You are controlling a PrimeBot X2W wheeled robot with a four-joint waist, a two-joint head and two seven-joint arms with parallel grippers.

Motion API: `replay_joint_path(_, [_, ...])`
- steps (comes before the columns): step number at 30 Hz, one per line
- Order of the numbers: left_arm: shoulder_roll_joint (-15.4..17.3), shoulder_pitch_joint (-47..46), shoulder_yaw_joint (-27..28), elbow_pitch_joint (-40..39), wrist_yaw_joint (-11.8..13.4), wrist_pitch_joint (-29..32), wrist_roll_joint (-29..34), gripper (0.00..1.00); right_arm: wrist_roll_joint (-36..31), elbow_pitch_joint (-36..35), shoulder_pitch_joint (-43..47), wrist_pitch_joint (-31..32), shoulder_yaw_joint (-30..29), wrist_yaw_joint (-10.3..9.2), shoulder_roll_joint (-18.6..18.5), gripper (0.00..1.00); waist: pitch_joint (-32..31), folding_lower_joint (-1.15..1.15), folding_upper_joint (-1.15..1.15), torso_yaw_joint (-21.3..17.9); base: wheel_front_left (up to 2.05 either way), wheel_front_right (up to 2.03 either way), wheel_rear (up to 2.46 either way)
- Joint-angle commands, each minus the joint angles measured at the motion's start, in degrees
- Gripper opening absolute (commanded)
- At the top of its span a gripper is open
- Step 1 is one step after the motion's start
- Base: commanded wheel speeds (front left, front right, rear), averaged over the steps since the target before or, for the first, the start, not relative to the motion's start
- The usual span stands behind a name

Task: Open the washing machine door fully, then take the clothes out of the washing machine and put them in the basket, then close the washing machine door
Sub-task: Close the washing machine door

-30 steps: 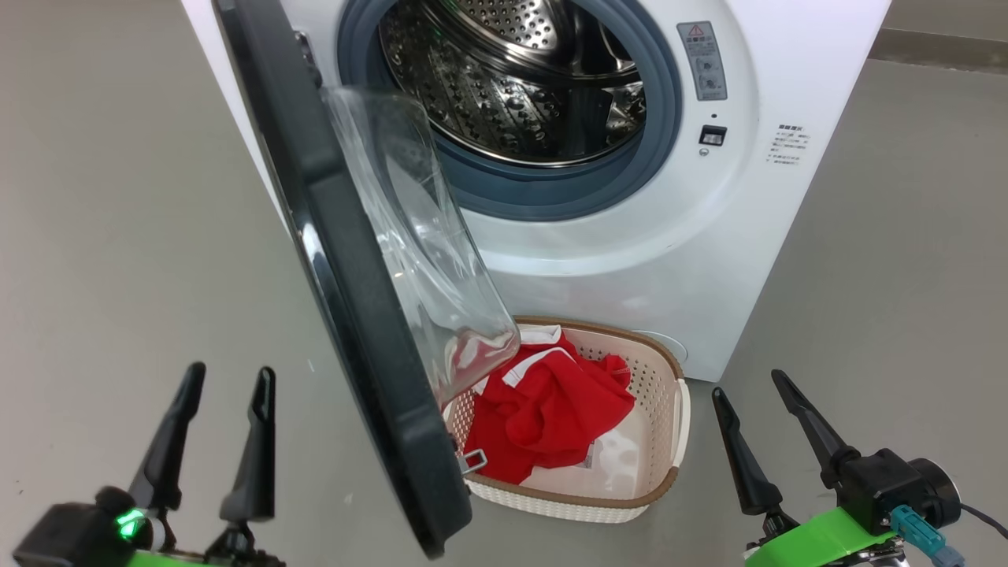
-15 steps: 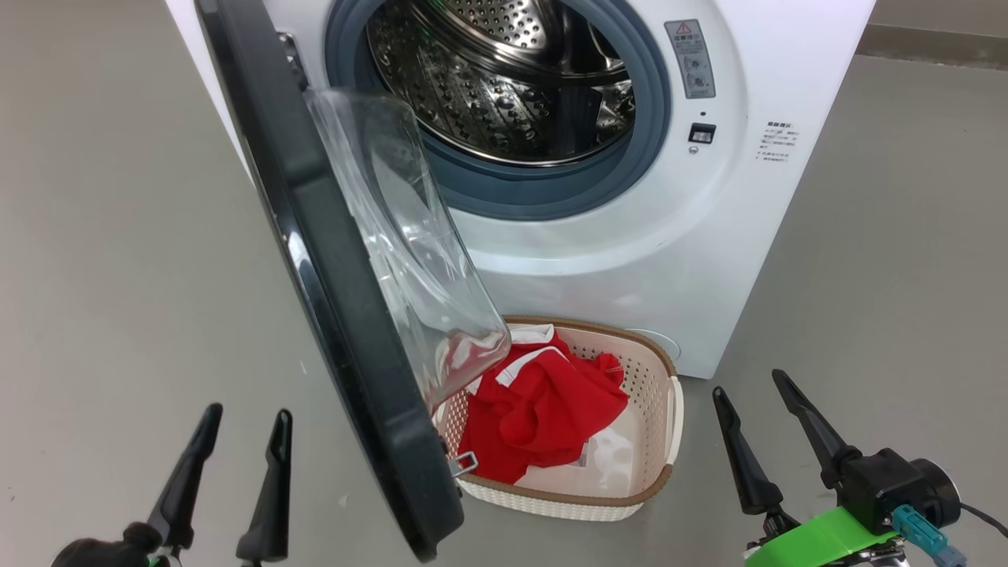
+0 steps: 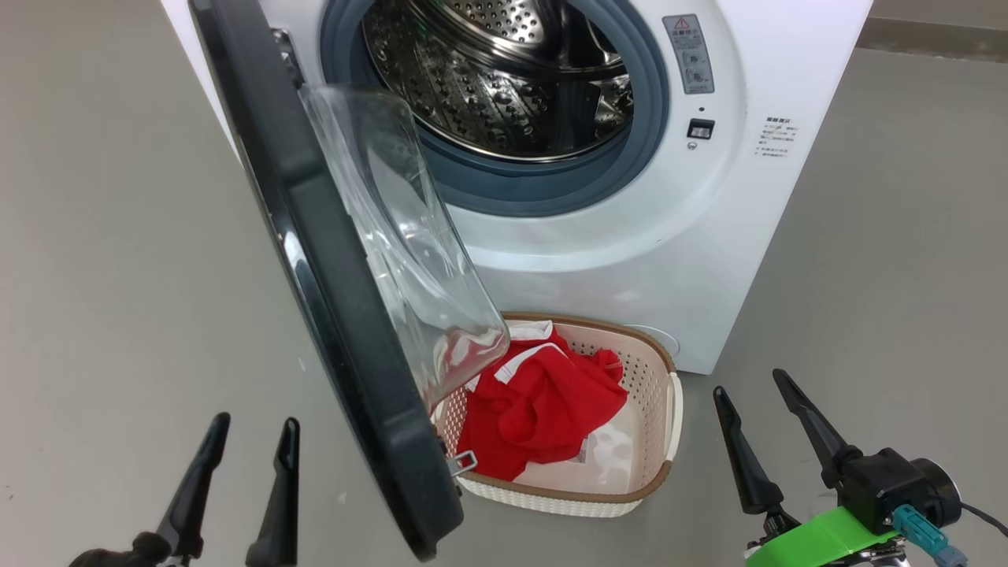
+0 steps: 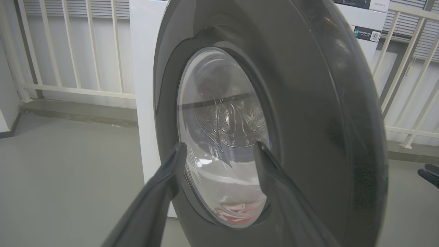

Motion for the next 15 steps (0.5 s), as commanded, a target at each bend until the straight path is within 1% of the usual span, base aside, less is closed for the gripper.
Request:
replay_joint_path(1, [0.60,-1.05,1.60,-1.50,0.06,-0.52,0.06,1.00,0.10,-1.58,-2.26,-0.37,1.26,0.36,-0.45,1.00,0.16,0.00,0.00,0.04,0.00,0.00,0.00])
replay_joint_path(15, [0.73,-1.63,0.43,-0.66,1.40,-0.06,1.18,1.00,-0.23,-1.44,-2.40,-0.37,1.32,0.36,-0.45,1.00,0.72,0.00,0.00,0.27,0.00,0.00,0.00])
